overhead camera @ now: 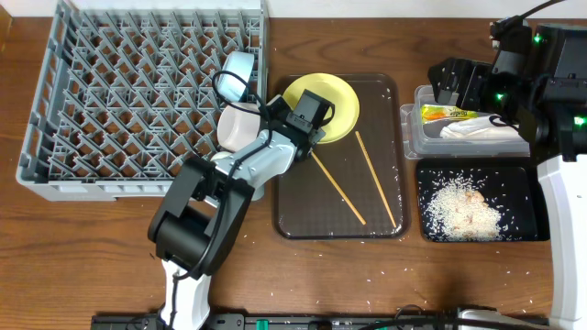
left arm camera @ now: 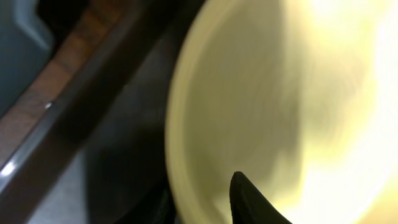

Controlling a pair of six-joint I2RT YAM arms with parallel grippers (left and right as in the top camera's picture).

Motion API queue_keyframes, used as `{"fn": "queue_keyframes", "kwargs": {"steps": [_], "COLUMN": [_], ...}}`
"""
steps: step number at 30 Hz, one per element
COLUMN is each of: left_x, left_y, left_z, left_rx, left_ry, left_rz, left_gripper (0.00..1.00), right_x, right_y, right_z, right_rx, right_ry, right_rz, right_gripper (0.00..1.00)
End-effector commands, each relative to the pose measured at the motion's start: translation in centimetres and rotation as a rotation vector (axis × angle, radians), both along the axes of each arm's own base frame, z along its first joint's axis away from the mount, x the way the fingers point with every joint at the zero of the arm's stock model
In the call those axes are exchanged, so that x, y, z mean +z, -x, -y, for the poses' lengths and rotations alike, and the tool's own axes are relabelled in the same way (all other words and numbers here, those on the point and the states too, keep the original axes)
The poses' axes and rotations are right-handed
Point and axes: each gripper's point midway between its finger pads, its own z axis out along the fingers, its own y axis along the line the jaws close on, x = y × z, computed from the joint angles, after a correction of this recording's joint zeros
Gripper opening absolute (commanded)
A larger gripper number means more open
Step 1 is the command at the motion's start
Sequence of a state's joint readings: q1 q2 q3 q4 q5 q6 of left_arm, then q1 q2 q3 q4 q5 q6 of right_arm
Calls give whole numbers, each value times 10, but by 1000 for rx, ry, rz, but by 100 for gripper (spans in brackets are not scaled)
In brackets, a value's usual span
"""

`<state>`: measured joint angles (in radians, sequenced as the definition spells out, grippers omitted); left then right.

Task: Sort waste into correct bins and load items into the dishwasher
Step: 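Lift the yellow plate off the tray with left gripper, then carry the yellow plate over the dish rack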

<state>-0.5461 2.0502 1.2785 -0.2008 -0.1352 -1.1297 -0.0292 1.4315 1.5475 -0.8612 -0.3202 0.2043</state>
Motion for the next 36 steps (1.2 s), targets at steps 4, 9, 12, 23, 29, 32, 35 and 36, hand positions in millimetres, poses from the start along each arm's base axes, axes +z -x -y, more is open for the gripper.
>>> {"fn": "queue_keyframes", "kwargs": {"steps": [4, 9, 12, 23, 29, 32, 35, 36], "left_x": [-30, -31, -29, 62, 101, 117, 133, 140], "left_y": [9, 11, 11, -1, -1, 0, 0, 0], "left_z": [-5, -5, -1, 7, 9, 10, 10, 9], "left_rx": [31, 27, 9, -195, -249, -264, -282, -293], "left_ry": [-25, -21, -5, -40, -32, -9, 3, 2], "left_rz": [-58, -65, -69, 121, 196, 224, 255, 271], "left_gripper": [13, 7, 8, 7, 7, 7, 7, 7], "right_x": [0, 0, 0, 0, 0, 0, 0, 0], "right_y": [-1, -1, -1, -1, -1, -1, -1, -1], "right_z": [-1, -1, -1, -1, -1, -1, -1, -1], "right_rx": [5, 5, 5, 5, 5, 5, 5, 5], "right_ry": [4, 4, 4, 4, 4, 4, 4, 4], "right_rz": [1, 1, 1, 1, 1, 1, 1, 1], "right_gripper": [99, 99, 99, 99, 99, 99, 99, 99]}}
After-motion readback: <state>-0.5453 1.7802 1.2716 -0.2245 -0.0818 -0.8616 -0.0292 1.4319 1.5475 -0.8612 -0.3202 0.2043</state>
